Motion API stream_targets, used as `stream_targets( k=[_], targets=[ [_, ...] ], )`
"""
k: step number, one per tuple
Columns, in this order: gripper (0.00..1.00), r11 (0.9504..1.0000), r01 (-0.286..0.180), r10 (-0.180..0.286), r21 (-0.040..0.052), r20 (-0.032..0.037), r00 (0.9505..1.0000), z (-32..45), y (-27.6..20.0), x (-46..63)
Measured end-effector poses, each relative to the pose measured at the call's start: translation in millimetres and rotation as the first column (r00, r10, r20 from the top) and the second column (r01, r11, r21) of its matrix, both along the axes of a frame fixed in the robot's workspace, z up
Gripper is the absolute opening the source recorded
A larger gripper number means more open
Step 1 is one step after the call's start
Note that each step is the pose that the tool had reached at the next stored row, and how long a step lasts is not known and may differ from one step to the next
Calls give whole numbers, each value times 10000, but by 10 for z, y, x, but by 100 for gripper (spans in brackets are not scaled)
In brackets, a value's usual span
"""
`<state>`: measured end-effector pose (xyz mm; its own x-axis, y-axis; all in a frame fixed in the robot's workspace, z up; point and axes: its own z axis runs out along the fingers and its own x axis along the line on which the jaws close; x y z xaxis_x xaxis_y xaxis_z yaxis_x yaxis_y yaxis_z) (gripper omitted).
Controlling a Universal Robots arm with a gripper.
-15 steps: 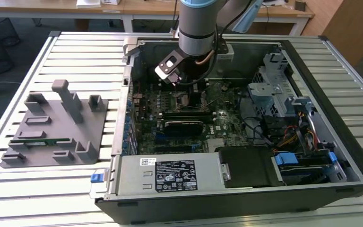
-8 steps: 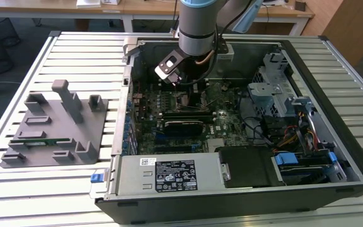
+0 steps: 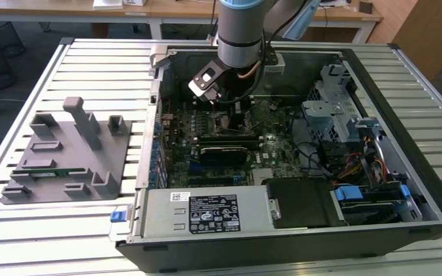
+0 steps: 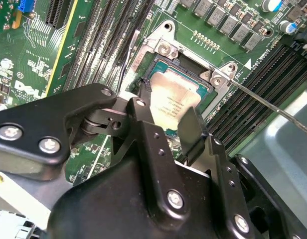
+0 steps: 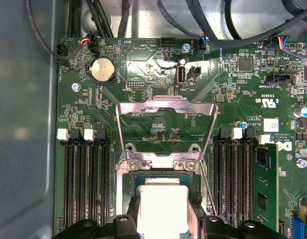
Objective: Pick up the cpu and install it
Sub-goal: 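Place the cpu into insertion slot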
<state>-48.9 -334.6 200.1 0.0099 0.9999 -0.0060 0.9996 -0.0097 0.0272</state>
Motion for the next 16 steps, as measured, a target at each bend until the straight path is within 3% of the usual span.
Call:
stream_targets(
  k=[8, 11, 12, 16],
  targets=[
    [49, 10000, 1, -1, -1, 0, 10000, 21, 0, 0],
    [49, 10000, 1, -1, 0, 0, 10000, 76, 0, 0],
    [42, 10000, 1, -1, 0, -1, 10000, 86, 0, 0],
    [30, 10000, 0, 0, -1, -2, 10000, 116, 0, 0]
  ],
)
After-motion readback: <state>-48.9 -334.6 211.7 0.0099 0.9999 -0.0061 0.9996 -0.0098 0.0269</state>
